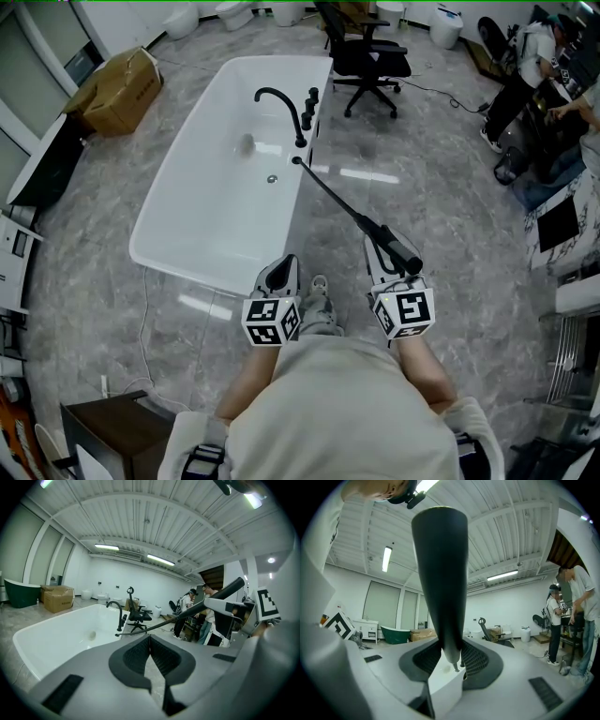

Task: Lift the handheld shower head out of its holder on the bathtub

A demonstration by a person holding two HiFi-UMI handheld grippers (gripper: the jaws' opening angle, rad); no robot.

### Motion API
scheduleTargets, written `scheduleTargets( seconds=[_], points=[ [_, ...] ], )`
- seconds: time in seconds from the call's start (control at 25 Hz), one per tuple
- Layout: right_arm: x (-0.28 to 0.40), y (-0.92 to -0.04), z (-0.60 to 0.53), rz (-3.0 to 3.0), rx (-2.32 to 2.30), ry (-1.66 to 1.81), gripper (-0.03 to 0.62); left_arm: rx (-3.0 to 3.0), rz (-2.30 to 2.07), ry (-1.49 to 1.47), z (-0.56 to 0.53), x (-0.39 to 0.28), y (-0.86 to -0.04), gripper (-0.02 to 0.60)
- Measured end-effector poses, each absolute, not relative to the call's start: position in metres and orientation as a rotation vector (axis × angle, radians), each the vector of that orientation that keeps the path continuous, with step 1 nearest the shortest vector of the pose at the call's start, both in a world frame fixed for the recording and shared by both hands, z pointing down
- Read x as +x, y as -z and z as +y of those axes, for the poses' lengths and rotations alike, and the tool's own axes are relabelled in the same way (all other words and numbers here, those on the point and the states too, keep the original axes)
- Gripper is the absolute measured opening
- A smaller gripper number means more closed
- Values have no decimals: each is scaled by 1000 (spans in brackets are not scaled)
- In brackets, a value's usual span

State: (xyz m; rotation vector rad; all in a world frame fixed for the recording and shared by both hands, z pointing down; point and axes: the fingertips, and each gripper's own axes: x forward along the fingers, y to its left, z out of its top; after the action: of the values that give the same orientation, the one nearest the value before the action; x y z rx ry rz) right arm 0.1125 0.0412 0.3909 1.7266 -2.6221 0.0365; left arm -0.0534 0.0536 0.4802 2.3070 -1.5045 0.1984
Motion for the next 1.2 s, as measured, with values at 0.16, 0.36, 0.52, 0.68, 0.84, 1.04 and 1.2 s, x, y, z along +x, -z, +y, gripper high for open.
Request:
scheduleTargets(
  seconds=[0.16, 0.36, 0.52, 0.68, 0.84, 1.04, 1.2],
  points=[
    [113, -387, 40, -2625, 1734, -29, 144, 2307, -1502, -200, 52, -54, -480, 21],
    [113, -387, 40, -2624, 1739, -29, 144, 2307, -1498, -200, 52, -52, -482, 21],
    [113, -387, 38, -2626, 1741, -30, 144, 2306, -1494, -205, 51, -52, -482, 21],
    [113, -387, 37, -2621, 1742, -28, 144, 2303, -1494, -212, 49, -52, -483, 21],
    [114, -389, 35, -2612, 1753, -45, 144, 2302, -1491, -213, 47, -52, -483, 21],
    [115, -390, 33, -2612, 1755, -60, 144, 2299, -1491, -213, 46, -53, -483, 21],
    [116, -392, 31, -2608, 1758, -71, 144, 2291, -1493, -215, 45, -53, -485, 21]
  ],
)
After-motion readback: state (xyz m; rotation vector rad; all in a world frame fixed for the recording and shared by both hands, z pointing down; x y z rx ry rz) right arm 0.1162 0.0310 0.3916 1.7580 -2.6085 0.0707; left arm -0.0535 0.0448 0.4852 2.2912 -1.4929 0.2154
